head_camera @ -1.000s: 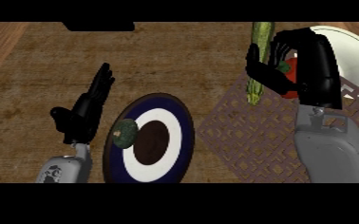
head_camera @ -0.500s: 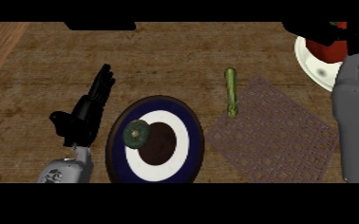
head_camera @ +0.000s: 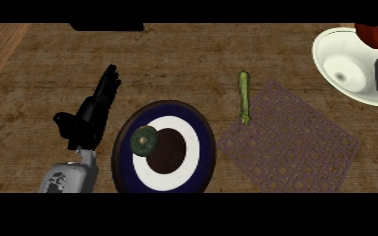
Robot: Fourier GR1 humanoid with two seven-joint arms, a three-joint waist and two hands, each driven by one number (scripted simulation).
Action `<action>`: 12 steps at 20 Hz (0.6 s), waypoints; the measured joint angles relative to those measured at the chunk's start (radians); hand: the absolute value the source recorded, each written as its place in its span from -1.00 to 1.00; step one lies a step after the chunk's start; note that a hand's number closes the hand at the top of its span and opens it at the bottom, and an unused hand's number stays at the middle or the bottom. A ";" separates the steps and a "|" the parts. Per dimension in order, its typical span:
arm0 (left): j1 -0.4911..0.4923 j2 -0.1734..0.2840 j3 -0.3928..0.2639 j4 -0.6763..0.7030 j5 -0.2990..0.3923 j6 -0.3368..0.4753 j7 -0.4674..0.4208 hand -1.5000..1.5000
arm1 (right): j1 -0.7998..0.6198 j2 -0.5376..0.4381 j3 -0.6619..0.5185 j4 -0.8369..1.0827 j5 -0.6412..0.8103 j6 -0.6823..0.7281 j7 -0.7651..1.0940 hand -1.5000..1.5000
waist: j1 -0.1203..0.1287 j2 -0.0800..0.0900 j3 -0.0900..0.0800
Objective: Pick the bell pepper from the placemat and place it in the bowl
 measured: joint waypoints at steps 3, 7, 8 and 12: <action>0.002 -0.002 -0.003 -0.012 -0.005 0.003 0.008 0.00 | 0.013 -0.054 -0.008 0.089 0.032 -0.007 -0.063 1.00 | 0.001 0.000 0.000; -0.010 -0.016 -0.011 0.013 -0.014 0.009 -0.004 0.00 | 0.002 -0.088 -0.033 0.268 0.070 -0.084 -0.157 1.00 | 0.004 0.002 0.000; -0.014 -0.011 -0.006 0.011 -0.010 0.003 0.000 0.00 | -0.010 -0.101 -0.048 0.320 0.069 -0.101 -0.186 1.00 | 0.007 0.003 0.001; -0.009 -0.023 -0.019 0.000 -0.022 0.012 0.011 0.00 | -0.036 -0.137 -0.085 0.502 0.083 -0.177 -0.284 1.00 | 0.010 0.003 0.001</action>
